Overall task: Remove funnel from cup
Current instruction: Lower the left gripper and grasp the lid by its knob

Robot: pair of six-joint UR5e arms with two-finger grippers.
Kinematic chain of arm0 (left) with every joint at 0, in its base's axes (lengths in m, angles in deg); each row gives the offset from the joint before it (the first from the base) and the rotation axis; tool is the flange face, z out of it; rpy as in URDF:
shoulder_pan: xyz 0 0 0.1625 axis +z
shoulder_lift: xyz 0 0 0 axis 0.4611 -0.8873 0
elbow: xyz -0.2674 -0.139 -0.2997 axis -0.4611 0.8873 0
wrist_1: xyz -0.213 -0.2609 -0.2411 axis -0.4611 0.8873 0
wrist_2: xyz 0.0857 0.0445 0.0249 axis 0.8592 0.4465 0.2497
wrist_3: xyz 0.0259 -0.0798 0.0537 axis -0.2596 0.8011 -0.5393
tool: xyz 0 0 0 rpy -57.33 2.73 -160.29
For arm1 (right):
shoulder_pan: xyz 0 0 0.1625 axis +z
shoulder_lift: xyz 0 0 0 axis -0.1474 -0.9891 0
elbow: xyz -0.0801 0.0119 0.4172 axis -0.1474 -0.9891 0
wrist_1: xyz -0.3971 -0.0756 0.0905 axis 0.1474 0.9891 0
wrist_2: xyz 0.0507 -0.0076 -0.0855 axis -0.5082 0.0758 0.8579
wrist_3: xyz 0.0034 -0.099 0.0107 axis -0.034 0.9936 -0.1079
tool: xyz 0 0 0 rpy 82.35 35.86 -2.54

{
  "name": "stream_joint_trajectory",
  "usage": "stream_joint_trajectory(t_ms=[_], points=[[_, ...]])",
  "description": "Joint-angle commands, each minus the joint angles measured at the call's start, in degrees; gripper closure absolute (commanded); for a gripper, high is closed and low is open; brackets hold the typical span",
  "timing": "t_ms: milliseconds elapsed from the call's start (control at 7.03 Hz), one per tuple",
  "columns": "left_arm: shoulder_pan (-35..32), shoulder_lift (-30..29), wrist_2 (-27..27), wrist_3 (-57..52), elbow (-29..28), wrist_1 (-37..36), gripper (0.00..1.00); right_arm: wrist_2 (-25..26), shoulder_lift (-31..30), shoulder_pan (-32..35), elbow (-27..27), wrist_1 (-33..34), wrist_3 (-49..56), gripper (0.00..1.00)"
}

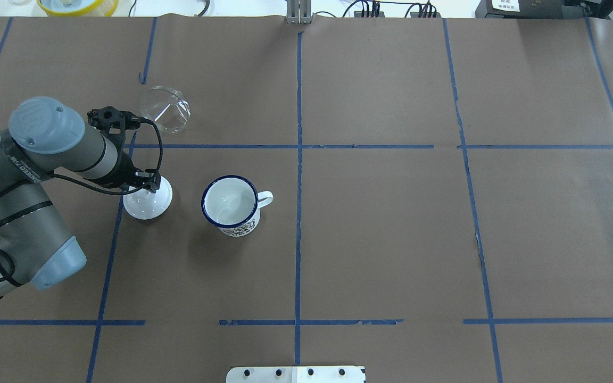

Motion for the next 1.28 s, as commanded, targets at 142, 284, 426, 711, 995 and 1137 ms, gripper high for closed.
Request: stream_joint_trajectory(t_ms=[142, 284, 426, 711, 995, 1137], points=[[0.1, 0.0, 0.0, 0.0, -0.1, 0.1, 0.39, 0.0, 0.0, 0.0, 0.0, 0.0, 0.0, 0.0], [0.1, 0.0, 0.0, 0.0, -0.2, 0.2, 0.39, 0.0, 0.0, 0.0, 0.0, 0.0, 0.0, 0.0], [0.1, 0.0, 0.0, 0.0, -0.5, 0.3, 0.39, 0.0, 0.0, 0.0, 0.0, 0.0, 0.0, 0.0], [0.1, 0.0, -0.1, 0.0, -0.4, 0.2, 0.41, 0.0, 0.0, 0.0, 0.0, 0.0, 0.0, 0.0], [0.2, 0.0, -0.4, 0.0, -0.3, 0.0, 0.43, 0.0, 0.1, 0.0, 0.0, 0.0, 0.0, 0.0], [0.2, 0.0, -2.0, 0.0, -0.4, 0.0, 0.44, 0.0, 0.0, 0.0, 0.0, 0.0, 0.0, 0.0]])
